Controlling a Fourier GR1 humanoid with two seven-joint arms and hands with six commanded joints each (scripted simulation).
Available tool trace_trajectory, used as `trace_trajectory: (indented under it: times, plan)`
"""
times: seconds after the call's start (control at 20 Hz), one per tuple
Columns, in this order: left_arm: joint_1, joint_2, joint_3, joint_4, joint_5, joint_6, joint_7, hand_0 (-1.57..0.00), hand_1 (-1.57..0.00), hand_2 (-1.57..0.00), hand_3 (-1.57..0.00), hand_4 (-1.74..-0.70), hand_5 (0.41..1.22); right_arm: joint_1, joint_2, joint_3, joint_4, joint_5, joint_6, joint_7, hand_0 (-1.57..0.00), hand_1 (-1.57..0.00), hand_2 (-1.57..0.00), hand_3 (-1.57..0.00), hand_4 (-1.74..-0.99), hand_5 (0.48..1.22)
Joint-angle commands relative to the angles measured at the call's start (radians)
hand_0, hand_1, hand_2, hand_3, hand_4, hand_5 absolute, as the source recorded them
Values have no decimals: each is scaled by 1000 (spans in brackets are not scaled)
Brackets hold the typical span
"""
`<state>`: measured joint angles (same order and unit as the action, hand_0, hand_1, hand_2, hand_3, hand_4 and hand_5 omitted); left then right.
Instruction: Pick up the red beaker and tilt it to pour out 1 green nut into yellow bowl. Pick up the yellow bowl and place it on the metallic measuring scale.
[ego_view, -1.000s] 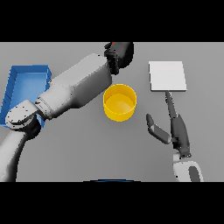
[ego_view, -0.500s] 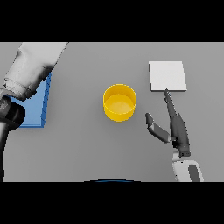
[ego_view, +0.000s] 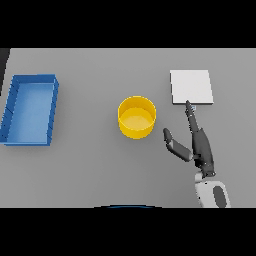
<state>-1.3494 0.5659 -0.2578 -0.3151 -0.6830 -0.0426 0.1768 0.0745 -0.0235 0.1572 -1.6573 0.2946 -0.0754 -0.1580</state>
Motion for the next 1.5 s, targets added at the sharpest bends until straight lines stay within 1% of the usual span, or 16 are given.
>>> trace_trajectory:
  times: [0.0,0.1,0.25,0.35,0.4,0.5,0.55,0.65,0.75,0.9,0.95,1.05,1.2,1.3,1.4,1.45]
  plan:
    - [38,11,42,-12,43,29,43,-1571,-1571,-1571,-1426,-1740,1221,9,-6,-1,-4,-6,7,-15,1,1,1,1,-1050,653]
    - [126,24,106,-53,121,78,55,-1571,-1571,-1571,-1452,-1741,1221,6,-6,-1,-13,-6,5,-1,1,1,1,1,-1053,651]
    - [252,20,169,-154,212,121,140,-1571,-1571,-1571,-1470,-1741,1221,5,-8,12,-25,30,-11,17,1,1,1,1,-1048,651]
    - [355,17,199,-268,272,132,163,-1571,-1571,-1571,-1476,-1741,1221,6,-22,7,-22,42,-14,31,1,1,1,1,-1054,648]
    - [409,23,209,-336,294,135,187,-1571,-1571,-1571,-1479,-1741,1221,15,-26,6,-22,41,-13,12,1,1,1,1,-1046,649]
    - [500,6,219,-450,322,169,278,-1571,-1571,-1571,-1464,-1741,1221,2,-24,12,-16,46,-7,28,1,1,1,1,-1035,650]
    - [556,0,221,-512,333,186,295,-1571,-1571,-1571,-1450,-1741,1221,10,-21,14,-15,38,-1,20,1,1,1,1,-1026,648]
    - [635,-13,223,-612,344,219,317,-1571,-1571,-1571,-1441,-1741,1221,4,-25,11,-12,41,-4,21,1,1,1,1,-1018,645]
    - [690,-26,233,-680,359,235,344,-1571,-1571,-1571,-1455,-1741,1221,29,-27,13,-16,32,6,-7,1,1,1,1,-1015,646]
    - [777,-62,237,-753,376,265,333,-1571,-1571,-1571,-1512,-1741,1221,28,-23,5,-8,19,4,-15,1,1,1,1,-1004,648]
    - [792,-72,240,-764,381,273,346,-1571,-1571,-1571,-1523,-1741,1194,24,-14,12,-3,22,4,-7,1,1,1,1,-1005,647]
    - [828,-82,247,-805,396,278,375,-1571,-1571,-1571,-1541,-1741,1151,33,-22,1,-10,7,5,-42,1,1,1,1,-1012,650]
    - [860,-82,233,-845,381,279,388,-1571,-1571,-1571,-1555,-1741,1046,32,-20,7,-23,22,-1,-19,1,1,1,1,-1013,644]
    - [889,-72,218,-871,363,270,396,-1571,-1571,-1571,-1561,-1645,941,25,-29,0,-19,19,1,-2,1,1,1,1,-1021,636]
    - [922,-68,204,-905,355,258,405,-1571,-1571,-1563,-1536,-1401,848,20,-30,-2,-21,18,1,-4,1,1,1,1,-1017,635]
    - [931,-65,203,-911,355,254,402,-1571,-1543,-1501,-1470,-1275,810,21,-28,-6,-14,9,1,-12,1,1,1,1,-1012,634]
